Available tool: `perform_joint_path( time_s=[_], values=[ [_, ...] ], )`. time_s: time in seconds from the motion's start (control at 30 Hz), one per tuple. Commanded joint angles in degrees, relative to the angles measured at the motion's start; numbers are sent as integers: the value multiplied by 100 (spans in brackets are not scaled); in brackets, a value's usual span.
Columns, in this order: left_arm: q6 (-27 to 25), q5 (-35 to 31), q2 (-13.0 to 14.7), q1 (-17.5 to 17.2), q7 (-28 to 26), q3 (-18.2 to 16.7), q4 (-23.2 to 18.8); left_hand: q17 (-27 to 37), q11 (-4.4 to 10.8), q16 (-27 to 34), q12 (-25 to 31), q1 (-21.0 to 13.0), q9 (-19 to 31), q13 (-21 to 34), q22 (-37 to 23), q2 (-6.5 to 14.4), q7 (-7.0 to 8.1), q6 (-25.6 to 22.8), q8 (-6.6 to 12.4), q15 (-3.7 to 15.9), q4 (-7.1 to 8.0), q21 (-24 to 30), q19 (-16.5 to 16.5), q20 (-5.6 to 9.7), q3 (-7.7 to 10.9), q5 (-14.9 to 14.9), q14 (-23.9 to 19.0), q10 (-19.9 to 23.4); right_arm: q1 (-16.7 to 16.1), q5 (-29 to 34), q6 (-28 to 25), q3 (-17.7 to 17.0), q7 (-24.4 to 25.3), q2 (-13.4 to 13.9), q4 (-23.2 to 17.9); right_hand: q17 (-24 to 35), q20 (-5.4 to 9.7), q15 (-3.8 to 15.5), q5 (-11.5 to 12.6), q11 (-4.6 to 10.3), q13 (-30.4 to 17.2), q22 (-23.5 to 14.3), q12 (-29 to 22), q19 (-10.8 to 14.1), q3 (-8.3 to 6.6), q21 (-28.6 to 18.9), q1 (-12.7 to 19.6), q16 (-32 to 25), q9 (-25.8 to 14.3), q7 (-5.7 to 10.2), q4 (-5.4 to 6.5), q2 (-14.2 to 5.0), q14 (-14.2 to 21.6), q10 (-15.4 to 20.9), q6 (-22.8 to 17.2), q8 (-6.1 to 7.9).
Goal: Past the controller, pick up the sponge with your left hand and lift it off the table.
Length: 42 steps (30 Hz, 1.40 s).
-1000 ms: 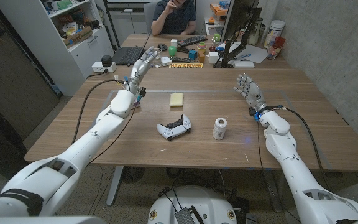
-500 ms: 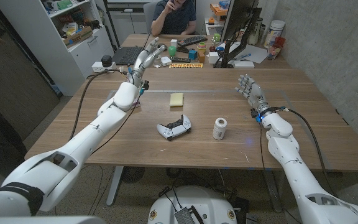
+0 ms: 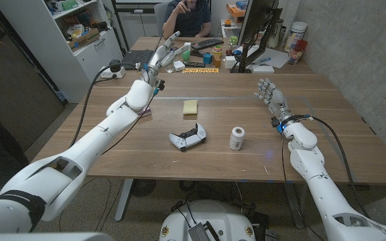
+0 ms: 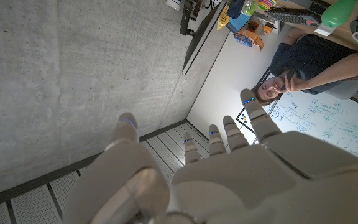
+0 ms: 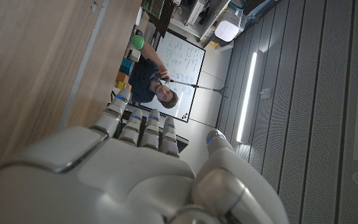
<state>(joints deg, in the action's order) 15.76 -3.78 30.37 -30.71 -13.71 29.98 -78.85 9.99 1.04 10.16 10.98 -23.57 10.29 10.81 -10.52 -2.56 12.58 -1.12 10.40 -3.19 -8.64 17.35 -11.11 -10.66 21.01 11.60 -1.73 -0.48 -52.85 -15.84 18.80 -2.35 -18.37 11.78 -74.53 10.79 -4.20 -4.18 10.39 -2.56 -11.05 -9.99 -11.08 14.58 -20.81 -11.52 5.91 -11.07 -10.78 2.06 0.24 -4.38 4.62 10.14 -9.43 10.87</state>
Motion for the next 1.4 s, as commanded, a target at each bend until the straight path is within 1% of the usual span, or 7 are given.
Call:
perform_joint_path(
  time_s=[0.03,0.27,0.5,0.6,0.87,1.13,1.4],
  values=[
    [-274,-810,148,153,-104,195,-360,31,3,-1,-7,-96,8,30,-11,-33,4,49,-20,-32,-51,-46,7,-21,0,55,56,-59,-141,-32,124,77,113,74,-215,17,-20,5,30,12,-33,-27,-43,44,11,-14,-7,-28,-14,-13,15,26,55,24,-38,38],
    [-415,-920,144,287,152,277,-476,33,24,1,-18,-143,11,33,-12,-70,4,81,-14,-32,-57,-64,6,-17,-17,70,93,-140,-217,-5,237,123,191,152,-335,18,-23,1,31,5,-33,-27,-42,42,16,-13,-18,-28,-14,-16,18,31,54,24,-43,40],
    [-607,-1629,198,445,34,500,-542,35,17,5,-30,-172,12,36,-14,-100,3,120,-14,-33,-54,-79,4,-23,-35,81,115,-223,-295,-90,321,132,217,209,-395,17,-24,0,33,-7,-32,-27,-44,43,18,-14,-25,-29,-14,-19,19,33,58,31,-48,41],
    [-699,-1690,184,515,171,560,-547,36,35,-1,-37,-189,13,38,-15,-118,3,147,-16,-38,-51,-87,0,-31,-46,88,151,-279,-319,-98,364,146,228,240,-417,17,-24,3,33,-2,-32,-27,-44,44,19,-14,-28,-28,-14,-21,20,34,58,30,-48,40],
    [-877,-2473,329,655,188,804,-809,38,47,-13,-54,-246,15,42,-17,-160,3,241,-22,-57,-43,-127,26,-49,-75,111,258,-443,-408,-102,361,142,355,311,-508,17,-25,2,36,5,-32,-27,-41,45,22,-14,-35,-29,-14,-18,21,36,61,26,-49,40],
    [-1141,-3113,462,772,511,998,-1060,39,50,-13,-30,-280,18,43,-19,-190,3,300,-22,-54,-37,-148,31,-64,-99,128,314,-463,-417,-138,427,163,372,342,-490,17,-30,2,38,16,-32,-26,-42,45,25,-13,-43,-28,-14,-18,23,39,61,29,-52,40],
    [-1379,-3330,475,837,959,1087,-1159,38,60,-13,-12,-311,22,44,-16,-235,2,340,-10,-108,-22,-155,-23,-109,-138,152,393,-501,-424,-159,454,176,406,356,-460,18,-30,1,40,10,-32,-26,-42,46,31,-14,-55,-29,-14,-29,26,45,62,32,-55,41]
  ],
)
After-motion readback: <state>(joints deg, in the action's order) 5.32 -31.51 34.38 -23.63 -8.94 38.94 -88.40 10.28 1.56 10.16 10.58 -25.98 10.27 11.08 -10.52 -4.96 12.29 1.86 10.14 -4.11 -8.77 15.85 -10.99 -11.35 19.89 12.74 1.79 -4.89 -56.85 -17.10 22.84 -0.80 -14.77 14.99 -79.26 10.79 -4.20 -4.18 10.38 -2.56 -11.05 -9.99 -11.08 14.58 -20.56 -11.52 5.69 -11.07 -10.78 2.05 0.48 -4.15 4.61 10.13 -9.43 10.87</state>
